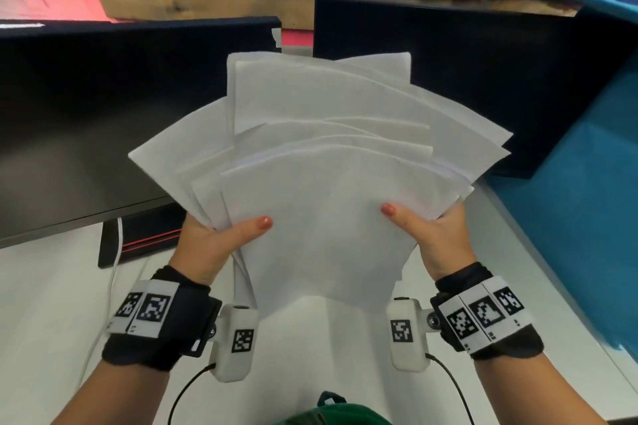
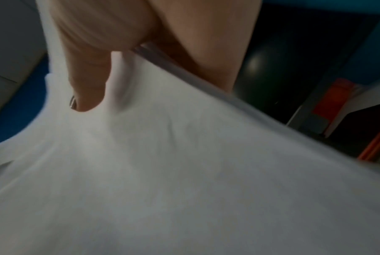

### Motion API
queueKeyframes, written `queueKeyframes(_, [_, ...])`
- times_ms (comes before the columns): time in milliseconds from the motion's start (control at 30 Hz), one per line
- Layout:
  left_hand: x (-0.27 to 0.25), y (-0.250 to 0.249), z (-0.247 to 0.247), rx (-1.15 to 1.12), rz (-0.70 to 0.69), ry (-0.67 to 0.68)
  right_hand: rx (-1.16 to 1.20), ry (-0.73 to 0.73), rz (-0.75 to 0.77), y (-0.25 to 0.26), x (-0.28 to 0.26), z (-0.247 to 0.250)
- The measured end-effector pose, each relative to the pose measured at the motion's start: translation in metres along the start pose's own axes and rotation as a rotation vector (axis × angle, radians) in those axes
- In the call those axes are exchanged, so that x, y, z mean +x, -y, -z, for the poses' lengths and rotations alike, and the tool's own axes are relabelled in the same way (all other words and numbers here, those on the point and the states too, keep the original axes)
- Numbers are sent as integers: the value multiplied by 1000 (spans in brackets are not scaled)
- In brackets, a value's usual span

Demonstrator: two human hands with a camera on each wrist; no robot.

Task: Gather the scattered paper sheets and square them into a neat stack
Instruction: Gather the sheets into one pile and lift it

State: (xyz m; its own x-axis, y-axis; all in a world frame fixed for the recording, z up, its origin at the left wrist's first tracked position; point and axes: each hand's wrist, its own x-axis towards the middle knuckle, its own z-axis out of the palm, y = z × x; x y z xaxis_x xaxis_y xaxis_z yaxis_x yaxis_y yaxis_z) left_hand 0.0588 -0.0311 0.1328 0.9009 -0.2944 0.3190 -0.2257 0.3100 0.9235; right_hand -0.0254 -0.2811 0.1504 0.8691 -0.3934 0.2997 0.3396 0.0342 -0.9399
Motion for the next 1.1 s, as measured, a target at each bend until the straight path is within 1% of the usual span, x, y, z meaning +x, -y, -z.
queueKeyframes(100, [3,-9,-1,5,-22,9,19,-34,45,2,2,-1])
queueKeyframes(167, [4,-14,5,-19,-25,-1,33,-63,41,3,1,3])
queueKeyframes(267, [2,-17,3,-90,-25,37,6,-7,11,-2,0,5])
queueKeyframes(367, [0,-15,-6,-56,-16,67,-49,11,41,-2,2,0])
queueKeyframes(467, [-2,-9,-1,8,27,15,-28,-14,6,-5,2,4])
queueKeyframes(500, [-4,-6,2,9,36,-16,-41,-21,-21,-7,1,4])
queueKeyframes(567, [-8,0,1,15,47,-29,-73,-8,-47,-12,-2,2])
queueKeyframes(633, [-8,2,-10,31,43,-21,-106,7,-21,-14,-3,-1])
queueKeyframes(733, [-1,-5,-18,80,-17,-83,-111,10,39,-4,2,-6])
queueKeyframes(800, [3,-13,-14,78,-30,-55,-108,-1,69,5,4,-4])
queueKeyframes(900, [1,-21,-4,25,-2,12,-67,2,84,14,0,1])
queueKeyframes(1000, [0,-27,-8,-54,-24,52,-39,-11,94,19,0,-5])
queueKeyframes(1100, [2,-33,-18,-68,-61,94,-61,11,148,25,2,-14])
